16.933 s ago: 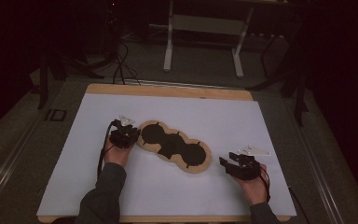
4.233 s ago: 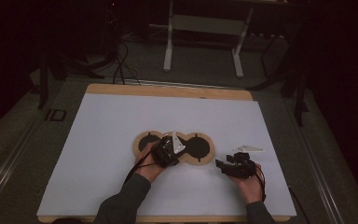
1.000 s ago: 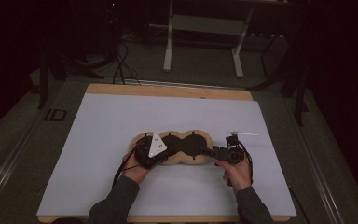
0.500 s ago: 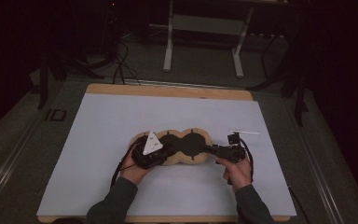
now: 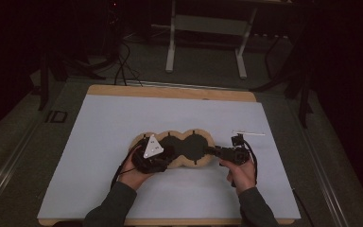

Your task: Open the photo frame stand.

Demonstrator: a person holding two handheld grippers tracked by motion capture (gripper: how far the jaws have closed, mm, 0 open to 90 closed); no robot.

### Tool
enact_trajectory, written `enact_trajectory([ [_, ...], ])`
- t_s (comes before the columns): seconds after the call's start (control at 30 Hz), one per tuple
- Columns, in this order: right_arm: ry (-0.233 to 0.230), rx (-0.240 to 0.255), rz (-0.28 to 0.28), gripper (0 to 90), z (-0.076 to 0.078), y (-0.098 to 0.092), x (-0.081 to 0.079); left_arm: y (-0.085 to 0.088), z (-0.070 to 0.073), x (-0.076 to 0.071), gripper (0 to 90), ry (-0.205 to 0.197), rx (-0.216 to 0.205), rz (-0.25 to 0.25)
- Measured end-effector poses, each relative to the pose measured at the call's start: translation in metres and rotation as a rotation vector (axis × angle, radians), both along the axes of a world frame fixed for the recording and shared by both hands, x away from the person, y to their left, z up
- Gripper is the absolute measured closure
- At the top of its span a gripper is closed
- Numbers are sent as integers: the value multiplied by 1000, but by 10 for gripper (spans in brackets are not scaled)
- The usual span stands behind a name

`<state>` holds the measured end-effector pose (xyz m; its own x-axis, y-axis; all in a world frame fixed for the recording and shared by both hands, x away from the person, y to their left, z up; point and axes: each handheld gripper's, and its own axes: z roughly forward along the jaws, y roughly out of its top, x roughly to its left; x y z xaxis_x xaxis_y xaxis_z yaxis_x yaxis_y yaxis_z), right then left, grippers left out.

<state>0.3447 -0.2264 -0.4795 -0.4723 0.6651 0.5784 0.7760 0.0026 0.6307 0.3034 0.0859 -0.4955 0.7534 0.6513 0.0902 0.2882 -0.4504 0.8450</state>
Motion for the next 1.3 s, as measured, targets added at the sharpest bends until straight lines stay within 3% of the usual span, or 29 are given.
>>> enact_trajectory([
  [0.17,-3,-11,-3,556,-1,0,0,8,2,-7,414,40,-14,-26],
  [0.43,-9,-31,0,564,-2,0,0,32,7,-21,393,50,-80,-12],
  [0.57,-13,-34,0,567,-3,0,-1,47,12,-20,396,52,-108,21],
  [0.7,-16,-35,3,568,-3,-1,-1,60,12,-18,400,62,-108,60],
  [0.87,-26,-41,10,571,-4,-1,-2,79,11,-13,426,70,-124,142],
  [0.97,-30,-46,15,571,-6,-2,-2,91,8,-9,436,98,-142,184],
  [1.1,-29,-49,19,571,-7,-3,-2,103,2,-2,431,136,-162,212],
  [1.3,-42,-61,33,573,-6,-3,-3,107,-4,2,419,160,-180,228],
])
